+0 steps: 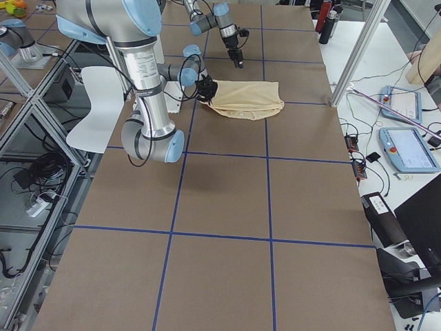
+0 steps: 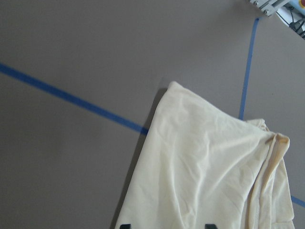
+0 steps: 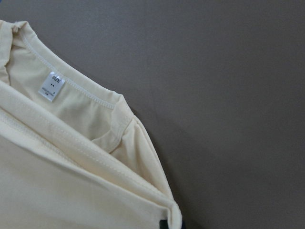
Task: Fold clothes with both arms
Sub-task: 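Lower the left gripper to the shirt corner nearest the robot and grasp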
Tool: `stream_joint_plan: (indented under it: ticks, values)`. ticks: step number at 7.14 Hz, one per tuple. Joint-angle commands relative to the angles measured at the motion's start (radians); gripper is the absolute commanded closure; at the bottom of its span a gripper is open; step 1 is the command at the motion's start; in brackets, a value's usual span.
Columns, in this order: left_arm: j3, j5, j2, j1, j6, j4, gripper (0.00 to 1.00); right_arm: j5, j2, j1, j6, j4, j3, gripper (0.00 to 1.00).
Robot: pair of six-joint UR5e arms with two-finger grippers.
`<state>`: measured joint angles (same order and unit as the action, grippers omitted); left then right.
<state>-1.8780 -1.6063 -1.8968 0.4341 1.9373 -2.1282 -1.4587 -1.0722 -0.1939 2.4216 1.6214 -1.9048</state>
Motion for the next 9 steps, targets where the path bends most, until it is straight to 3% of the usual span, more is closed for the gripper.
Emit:
stream_joint_plan:
  ticks: [1,5,9]
  values:
    - [-0.021,0.016,0.050,-0.115,0.185,-0.002,0.39,0.000,-0.006,0.004,0.002,0.000,-0.014,1.00]
    - [-0.006,0.038,0.061,-0.224,0.264,0.002,0.38,0.000,-0.015,0.005,0.001,0.000,-0.016,1.00]
    - [0.010,0.098,0.050,-0.225,0.295,0.002,0.42,0.000,-0.015,0.005,0.001,0.000,-0.016,1.00]
